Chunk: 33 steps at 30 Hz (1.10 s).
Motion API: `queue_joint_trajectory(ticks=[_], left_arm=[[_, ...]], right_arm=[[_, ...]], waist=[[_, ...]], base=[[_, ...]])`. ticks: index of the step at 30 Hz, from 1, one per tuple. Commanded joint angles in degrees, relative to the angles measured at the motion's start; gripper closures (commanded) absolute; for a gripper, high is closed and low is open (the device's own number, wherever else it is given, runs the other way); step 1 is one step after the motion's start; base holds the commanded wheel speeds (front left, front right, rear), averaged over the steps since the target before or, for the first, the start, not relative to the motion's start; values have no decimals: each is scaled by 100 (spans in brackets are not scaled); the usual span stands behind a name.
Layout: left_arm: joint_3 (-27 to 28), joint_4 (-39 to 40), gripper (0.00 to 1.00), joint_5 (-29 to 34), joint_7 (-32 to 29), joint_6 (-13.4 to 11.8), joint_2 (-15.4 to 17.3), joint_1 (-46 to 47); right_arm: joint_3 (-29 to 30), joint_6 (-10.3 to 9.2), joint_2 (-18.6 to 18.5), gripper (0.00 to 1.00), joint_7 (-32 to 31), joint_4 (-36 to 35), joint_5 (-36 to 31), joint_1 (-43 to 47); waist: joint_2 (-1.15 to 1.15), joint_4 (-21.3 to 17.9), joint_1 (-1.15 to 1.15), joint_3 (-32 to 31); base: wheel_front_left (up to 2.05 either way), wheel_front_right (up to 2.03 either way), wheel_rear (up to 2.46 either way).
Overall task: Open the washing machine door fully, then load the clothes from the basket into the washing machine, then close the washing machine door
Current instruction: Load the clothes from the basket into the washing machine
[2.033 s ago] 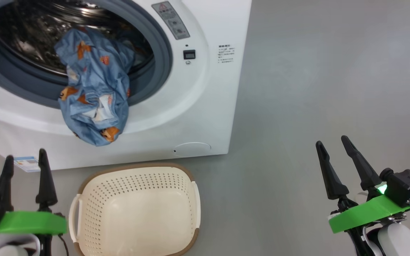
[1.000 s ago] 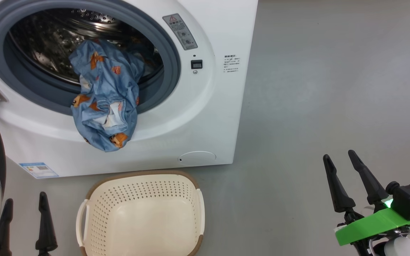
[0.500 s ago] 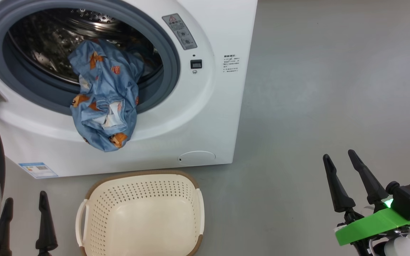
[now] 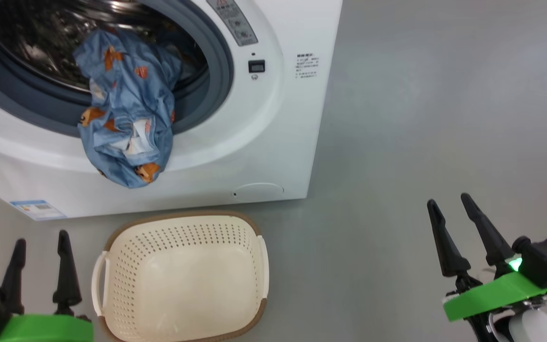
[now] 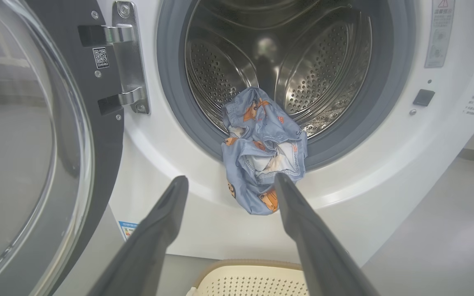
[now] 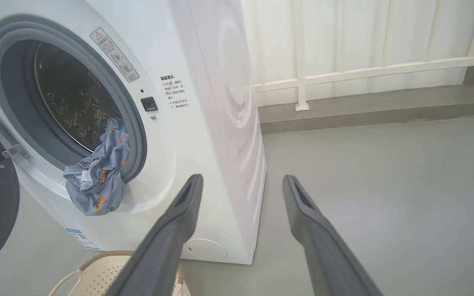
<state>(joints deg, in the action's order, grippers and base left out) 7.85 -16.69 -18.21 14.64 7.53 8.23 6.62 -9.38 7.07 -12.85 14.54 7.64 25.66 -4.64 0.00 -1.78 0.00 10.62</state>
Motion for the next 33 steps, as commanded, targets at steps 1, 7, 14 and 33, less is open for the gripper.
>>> queue_joint_trajectory(ticks=[1,7,14,33], left_arm=[[138,-35,0,-71,36,-4,228,326],[0,-435,0,-161,36,-4,383,864],[-258,-972,0,-224,36,-4,567,1550],[-1125,-2425,0,-314,36,-4,1239,3262]], right_arm=[[-151,42,-46,0,46,-170,-23,-260],[-210,42,44,0,46,-177,-80,-515],[-256,42,135,0,46,-200,-139,-797],[-481,42,421,0,46,-226,-266,-1459]], waist=[[0,-67,0,253],[0,-165,0,628],[0,-277,0,1075],[0,-716,0,2020]], base=[[0,0,0],[0,0,0],[0,0,0],[0,0,0]])
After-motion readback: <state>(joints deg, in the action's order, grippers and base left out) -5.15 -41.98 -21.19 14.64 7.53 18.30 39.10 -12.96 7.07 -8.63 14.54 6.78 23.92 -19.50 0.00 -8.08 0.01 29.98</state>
